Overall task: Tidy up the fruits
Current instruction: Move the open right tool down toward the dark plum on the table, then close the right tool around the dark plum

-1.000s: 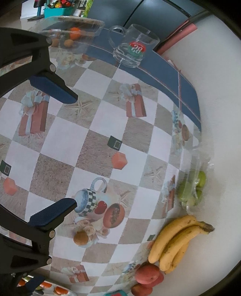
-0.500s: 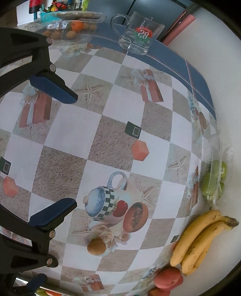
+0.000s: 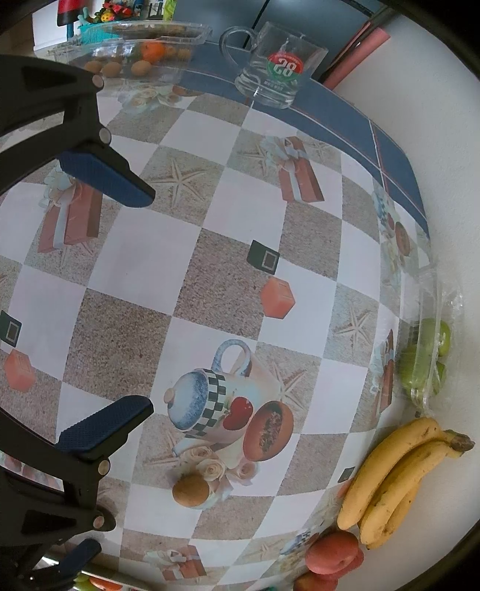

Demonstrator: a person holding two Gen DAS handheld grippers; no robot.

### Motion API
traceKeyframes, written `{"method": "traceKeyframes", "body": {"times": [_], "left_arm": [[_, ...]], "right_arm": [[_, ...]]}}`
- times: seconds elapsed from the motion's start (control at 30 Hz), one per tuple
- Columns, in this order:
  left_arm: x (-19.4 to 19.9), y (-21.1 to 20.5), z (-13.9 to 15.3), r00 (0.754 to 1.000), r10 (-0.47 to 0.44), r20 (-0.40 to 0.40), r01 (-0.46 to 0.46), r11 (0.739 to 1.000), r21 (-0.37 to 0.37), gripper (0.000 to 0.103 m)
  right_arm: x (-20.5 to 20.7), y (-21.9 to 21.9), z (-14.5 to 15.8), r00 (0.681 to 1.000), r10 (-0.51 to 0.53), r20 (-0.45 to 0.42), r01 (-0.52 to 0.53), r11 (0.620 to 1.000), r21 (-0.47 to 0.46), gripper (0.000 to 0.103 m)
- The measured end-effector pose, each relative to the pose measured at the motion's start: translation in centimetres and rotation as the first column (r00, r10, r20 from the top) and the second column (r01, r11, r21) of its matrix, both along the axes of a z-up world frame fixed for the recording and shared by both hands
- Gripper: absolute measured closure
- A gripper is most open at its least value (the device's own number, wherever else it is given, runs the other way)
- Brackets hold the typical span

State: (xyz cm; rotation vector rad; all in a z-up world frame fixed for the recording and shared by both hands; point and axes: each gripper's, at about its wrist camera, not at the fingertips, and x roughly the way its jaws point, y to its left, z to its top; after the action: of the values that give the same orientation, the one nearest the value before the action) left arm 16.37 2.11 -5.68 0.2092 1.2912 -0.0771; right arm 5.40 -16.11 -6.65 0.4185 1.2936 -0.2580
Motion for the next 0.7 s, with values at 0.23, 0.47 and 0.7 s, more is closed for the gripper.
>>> {"method": "traceKeyframes", "body": {"times": [0.23,0.47,0.7], "left_arm": [[0.0,-0.2,0.1,1.000,-0.003,0.002,0.003,1.000,0.002,0.000],[0.0,-0.3,0.2,1.000,-0.003,0.003,0.003,1.000,0.002,0.000],[0.0,-0.3,0.3,1.000,-0.004,0.003,0.004,1.000,0.000,0.000]], "right_arm": [[0.2,0.6,0.6,0.999,0.031,0.031,-0.032,0.999,0.024,0.064],[0.3,1.1,1.2,0.997,0.050,0.065,-0.053,0.998,0.030,0.076],[0.7,1.1,0.6,0.996,0.050,0.068,-0.053,0.998,0.039,0.079]]}}
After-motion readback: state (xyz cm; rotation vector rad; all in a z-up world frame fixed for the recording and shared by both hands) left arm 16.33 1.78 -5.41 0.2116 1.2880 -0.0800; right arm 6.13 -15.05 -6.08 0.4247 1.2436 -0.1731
